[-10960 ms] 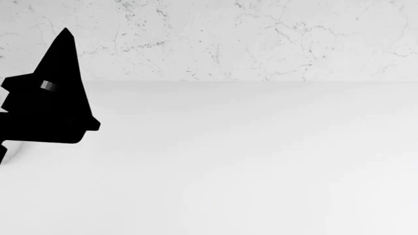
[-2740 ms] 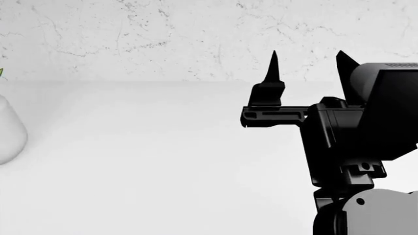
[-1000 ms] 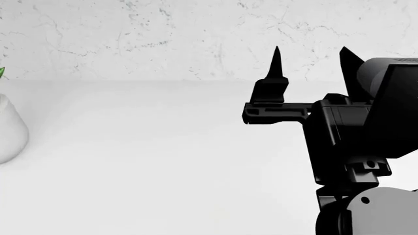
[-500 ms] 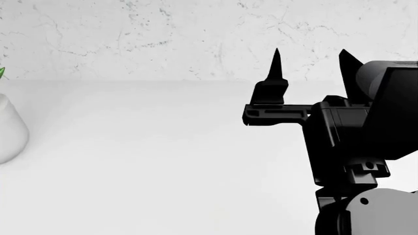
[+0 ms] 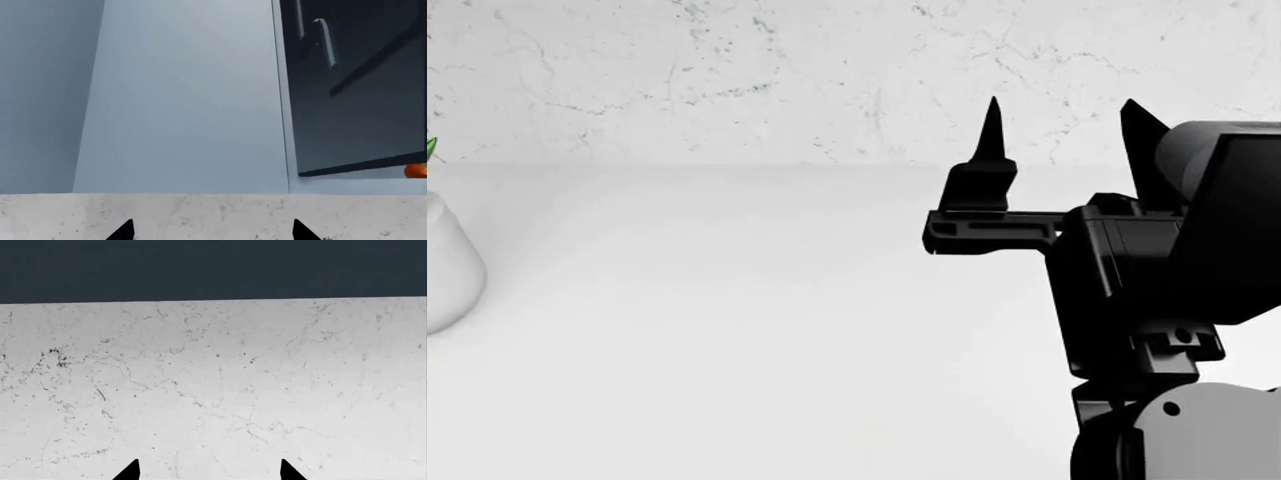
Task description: Pick the sweet potato, carrot from the counter and place them in the cabinet. Then close the cabinet.
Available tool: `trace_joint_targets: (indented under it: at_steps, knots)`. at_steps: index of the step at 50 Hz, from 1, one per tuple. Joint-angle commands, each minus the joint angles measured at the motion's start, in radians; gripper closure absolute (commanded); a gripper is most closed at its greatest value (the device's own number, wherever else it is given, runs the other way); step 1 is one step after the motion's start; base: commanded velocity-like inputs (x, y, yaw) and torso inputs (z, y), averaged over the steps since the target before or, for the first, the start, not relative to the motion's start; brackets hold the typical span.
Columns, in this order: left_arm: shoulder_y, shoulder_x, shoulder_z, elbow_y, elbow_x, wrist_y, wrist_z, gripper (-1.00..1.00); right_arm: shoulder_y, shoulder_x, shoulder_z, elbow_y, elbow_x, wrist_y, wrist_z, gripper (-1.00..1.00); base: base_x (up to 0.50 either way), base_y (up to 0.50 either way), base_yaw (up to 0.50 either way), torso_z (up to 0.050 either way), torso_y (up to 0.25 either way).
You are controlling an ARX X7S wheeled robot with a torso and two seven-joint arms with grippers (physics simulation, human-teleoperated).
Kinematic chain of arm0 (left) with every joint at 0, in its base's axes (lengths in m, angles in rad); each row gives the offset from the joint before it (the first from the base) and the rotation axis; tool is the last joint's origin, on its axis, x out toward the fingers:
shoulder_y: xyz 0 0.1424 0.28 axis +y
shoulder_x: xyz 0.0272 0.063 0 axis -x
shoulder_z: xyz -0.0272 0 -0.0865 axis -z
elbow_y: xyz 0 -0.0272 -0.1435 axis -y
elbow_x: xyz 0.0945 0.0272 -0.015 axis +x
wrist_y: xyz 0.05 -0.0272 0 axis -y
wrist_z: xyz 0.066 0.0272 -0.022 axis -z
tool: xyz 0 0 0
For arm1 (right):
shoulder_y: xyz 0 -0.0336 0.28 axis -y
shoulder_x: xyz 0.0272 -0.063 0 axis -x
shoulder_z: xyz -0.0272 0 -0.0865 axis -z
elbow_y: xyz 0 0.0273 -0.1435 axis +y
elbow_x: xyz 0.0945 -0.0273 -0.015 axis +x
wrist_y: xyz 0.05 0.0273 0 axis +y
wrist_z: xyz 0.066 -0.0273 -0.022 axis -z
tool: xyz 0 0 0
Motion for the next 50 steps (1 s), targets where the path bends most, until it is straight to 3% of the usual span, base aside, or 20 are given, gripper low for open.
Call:
trace_joint_targets:
  at_steps: [1, 11, 17, 38, 50]
  knots:
    - [0.231, 0.119, -0.290, 0.064, -0.095, -0.153, -0.060, -1.00, -0.003, 0.003, -0.004, -0.002, -0.003, -0.003, 0.002, -1.00, 0.00, 0.00, 0.00, 0.000, 0.000]
    - [0.312, 0.196, -0.437, 0.070, -0.023, -0.276, 0.022, -1.00, -0.009, 0.006, -0.007, -0.002, -0.010, -0.007, -0.001, -1.00, 0.00, 0.00, 0.00, 0.000, 0.000]
    - [0.324, 0.190, -0.473, 0.063, 0.018, -0.303, 0.060, -1.00, -0.008, 0.006, -0.009, -0.001, -0.011, -0.008, -0.001, -1.00, 0.00, 0.00, 0.00, 0.000, 0.000]
    - [0.256, -0.037, -0.465, -0.044, 0.092, -0.230, 0.129, -1.00, 0.013, 0.007, -0.014, 0.004, 0.005, -0.009, 0.011, -1.00, 0.00, 0.00, 0.00, 0.000, 0.000]
    - [0.265, -0.273, -0.300, -0.156, 0.209, 0.052, 0.250, -1.00, 0.008, 0.014, -0.014, -0.001, 0.004, -0.015, 0.011, -1.00, 0.00, 0.00, 0.00, 0.000, 0.000]
